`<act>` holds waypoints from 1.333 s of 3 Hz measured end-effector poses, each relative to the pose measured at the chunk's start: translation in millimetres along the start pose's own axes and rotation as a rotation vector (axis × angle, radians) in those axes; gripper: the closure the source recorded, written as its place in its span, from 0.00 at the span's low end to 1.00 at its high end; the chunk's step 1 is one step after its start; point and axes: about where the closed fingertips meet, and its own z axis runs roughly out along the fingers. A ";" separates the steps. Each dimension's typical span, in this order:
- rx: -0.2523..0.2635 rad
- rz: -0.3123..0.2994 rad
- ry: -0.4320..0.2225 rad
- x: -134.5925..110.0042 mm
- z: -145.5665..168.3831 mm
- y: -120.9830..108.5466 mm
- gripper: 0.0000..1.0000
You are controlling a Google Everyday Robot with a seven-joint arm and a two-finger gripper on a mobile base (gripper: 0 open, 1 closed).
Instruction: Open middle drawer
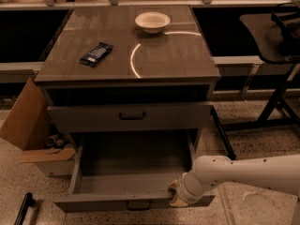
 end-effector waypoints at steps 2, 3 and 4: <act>-0.011 -0.012 -0.012 2.6 -5.3 -1.4 0.14; 0.005 -0.032 -0.036 7.1 -39.1 -4.7 0.00; 0.065 -0.034 -0.021 22.1 -93.0 0.1 0.00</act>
Offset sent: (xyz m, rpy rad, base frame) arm 0.0059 -0.0131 0.0113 0.0315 0.0078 0.0360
